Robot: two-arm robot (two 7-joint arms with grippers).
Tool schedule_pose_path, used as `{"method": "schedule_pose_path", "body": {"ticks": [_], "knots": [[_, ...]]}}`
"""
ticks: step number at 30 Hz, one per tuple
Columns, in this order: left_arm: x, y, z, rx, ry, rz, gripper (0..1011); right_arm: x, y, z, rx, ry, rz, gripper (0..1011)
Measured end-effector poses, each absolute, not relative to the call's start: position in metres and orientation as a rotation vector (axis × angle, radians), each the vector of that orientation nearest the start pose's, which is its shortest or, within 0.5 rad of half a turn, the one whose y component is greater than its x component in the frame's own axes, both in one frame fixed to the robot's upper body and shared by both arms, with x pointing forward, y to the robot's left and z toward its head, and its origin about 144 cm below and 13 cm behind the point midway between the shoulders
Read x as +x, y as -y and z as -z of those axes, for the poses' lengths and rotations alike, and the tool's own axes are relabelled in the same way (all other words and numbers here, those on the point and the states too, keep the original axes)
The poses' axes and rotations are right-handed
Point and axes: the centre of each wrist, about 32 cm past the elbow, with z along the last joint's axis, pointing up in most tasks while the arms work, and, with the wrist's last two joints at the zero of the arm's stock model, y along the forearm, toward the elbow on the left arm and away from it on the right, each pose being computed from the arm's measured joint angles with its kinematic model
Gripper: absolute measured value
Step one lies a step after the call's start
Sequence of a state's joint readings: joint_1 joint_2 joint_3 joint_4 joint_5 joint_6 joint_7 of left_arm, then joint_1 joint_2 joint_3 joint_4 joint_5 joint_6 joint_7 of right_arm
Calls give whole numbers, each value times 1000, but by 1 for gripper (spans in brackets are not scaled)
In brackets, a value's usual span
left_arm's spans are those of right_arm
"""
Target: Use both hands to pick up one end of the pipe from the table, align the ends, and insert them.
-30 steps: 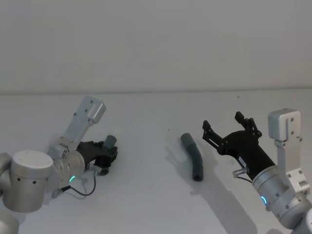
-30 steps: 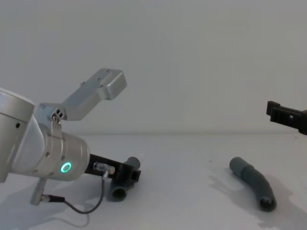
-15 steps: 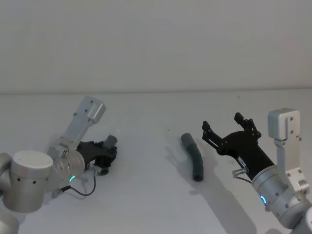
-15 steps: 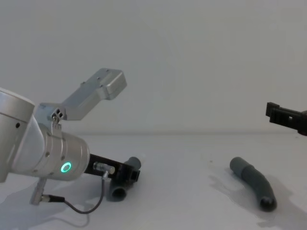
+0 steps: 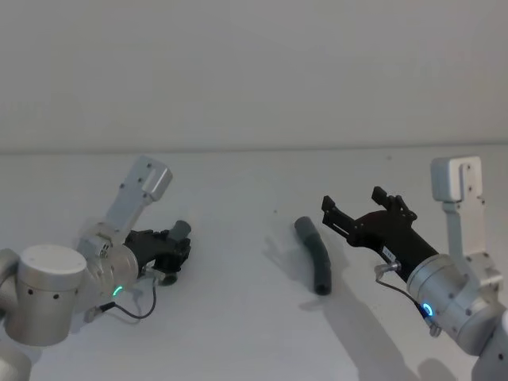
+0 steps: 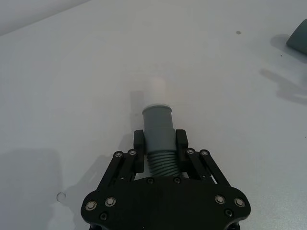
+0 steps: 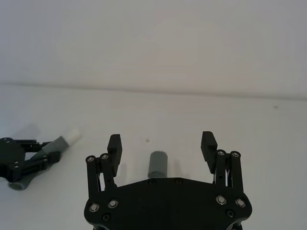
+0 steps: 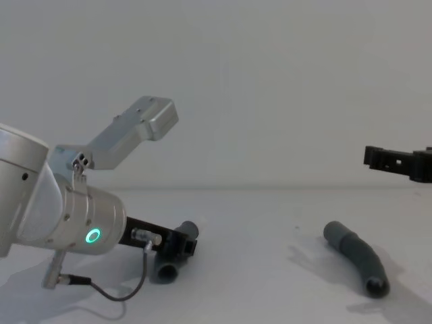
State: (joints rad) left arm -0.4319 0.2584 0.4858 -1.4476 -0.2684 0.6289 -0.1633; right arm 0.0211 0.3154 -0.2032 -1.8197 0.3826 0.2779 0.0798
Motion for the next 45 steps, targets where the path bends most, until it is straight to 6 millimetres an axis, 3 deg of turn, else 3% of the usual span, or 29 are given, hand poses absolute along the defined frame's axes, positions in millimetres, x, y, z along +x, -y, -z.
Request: {"method": "schedule_pose_path", "body": {"ticks": [16, 45], "knots": [[545, -168, -1223, 483, -185, -1009, 348, 470, 233, -1240, -183, -237, 1131, 1004], [545, -168, -1223, 483, -185, -1009, 348, 503, 223, -1205, -325, -188, 1057, 1004]]}}
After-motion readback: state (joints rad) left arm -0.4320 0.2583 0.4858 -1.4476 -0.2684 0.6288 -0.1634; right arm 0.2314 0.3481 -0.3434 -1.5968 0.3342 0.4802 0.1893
